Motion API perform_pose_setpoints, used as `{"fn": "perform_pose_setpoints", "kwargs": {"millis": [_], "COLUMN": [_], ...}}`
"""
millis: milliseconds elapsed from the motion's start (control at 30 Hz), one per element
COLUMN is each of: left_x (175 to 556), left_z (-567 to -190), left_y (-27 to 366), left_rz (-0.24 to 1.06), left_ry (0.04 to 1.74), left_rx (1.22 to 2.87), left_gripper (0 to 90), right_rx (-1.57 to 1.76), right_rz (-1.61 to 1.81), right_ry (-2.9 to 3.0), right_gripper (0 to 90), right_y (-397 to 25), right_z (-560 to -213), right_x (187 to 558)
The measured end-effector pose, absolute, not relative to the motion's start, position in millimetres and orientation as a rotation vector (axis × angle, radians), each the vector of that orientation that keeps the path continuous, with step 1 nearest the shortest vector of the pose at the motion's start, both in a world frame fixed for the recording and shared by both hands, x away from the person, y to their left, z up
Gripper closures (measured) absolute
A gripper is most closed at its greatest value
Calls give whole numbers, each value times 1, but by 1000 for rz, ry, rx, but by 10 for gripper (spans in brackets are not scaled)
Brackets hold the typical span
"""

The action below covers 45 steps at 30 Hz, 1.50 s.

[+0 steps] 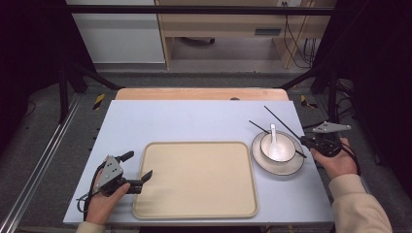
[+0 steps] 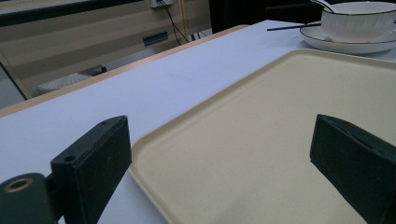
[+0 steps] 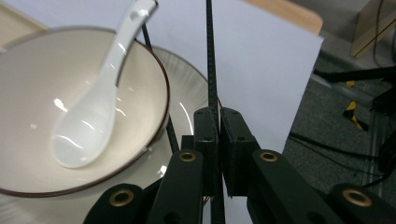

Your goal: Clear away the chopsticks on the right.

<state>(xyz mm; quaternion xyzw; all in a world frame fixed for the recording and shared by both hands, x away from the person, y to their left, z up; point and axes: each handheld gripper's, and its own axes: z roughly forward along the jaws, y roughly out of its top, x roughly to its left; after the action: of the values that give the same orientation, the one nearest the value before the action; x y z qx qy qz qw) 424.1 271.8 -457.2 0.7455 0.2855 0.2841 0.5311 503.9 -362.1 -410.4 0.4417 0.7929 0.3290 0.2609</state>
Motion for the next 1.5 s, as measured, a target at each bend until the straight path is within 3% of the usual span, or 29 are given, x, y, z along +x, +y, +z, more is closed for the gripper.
{"fn": "perform_pose_setpoints", "kwargs": {"millis": [133, 433, 600, 800, 1500], "left_x": [424, 424, 424, 424, 424], "left_z": [-457, -456, -456, -456, -455], "left_y": [272, 273, 274, 275, 274], "left_rz": [680, 687, 687, 688, 688], "left_ry": [680, 679, 685, 687, 686], "left_rx": [1782, 1777, 1771, 1769, 1764], "left_gripper": [52, 53, 53, 53, 53], "right_rx": [1141, 1010, 928, 913, 1117], "right_rz": [938, 969, 981, 962, 989], "right_ry": [2079, 2122, 2172, 2233, 2296], "right_gripper": [858, 858, 857, 858, 857], "right_y": [-343, -273, -222, -197, -161], "right_z": [-378, -357, -372, -390, -450], "right_x": [472, 420, 399, 390, 370]}}
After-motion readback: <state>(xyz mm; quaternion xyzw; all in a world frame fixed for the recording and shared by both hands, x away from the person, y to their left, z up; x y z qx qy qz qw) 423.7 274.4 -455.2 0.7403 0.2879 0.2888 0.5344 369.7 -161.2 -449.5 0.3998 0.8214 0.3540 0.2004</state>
